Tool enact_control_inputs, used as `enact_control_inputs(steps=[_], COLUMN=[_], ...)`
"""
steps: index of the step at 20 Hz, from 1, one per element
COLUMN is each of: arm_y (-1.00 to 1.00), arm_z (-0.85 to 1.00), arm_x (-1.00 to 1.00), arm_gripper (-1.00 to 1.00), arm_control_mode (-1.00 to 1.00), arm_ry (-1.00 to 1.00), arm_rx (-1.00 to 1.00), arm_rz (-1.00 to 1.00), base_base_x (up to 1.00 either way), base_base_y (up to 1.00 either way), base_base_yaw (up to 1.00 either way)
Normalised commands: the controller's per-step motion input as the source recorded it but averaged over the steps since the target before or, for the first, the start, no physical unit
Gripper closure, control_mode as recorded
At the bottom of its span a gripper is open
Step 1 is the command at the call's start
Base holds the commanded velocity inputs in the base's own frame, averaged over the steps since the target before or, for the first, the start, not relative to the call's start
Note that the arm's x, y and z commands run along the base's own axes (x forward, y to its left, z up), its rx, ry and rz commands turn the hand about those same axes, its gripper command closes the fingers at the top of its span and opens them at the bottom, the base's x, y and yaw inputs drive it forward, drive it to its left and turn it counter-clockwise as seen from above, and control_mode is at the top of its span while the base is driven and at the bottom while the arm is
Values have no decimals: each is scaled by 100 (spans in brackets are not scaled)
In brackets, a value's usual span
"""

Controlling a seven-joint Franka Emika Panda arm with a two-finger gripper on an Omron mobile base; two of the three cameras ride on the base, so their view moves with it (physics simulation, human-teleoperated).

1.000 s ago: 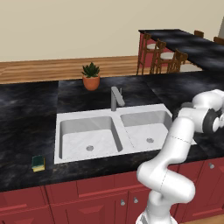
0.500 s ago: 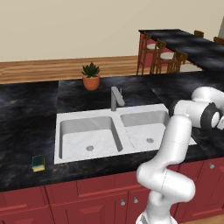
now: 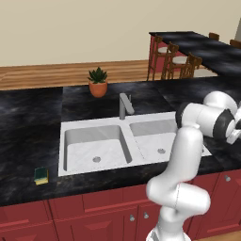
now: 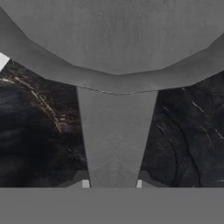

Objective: Pick the pan and sponge and place them into the sink. Then turn on the water.

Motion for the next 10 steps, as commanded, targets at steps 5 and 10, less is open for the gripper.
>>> enact_control_inputs(steps=[5,10], arm_y=[44,47], arm_z=[6,6], arm_x=[-2,-1], arm_gripper=[100,100], arm_control_mode=[-100,-100], arm_ry=[-5,-1], arm_rx=[-13,-10], arm_rz=[-3,-2], base_base_x=[0,0], base_base_y=[0,0], base_base_yaw=[0,0])
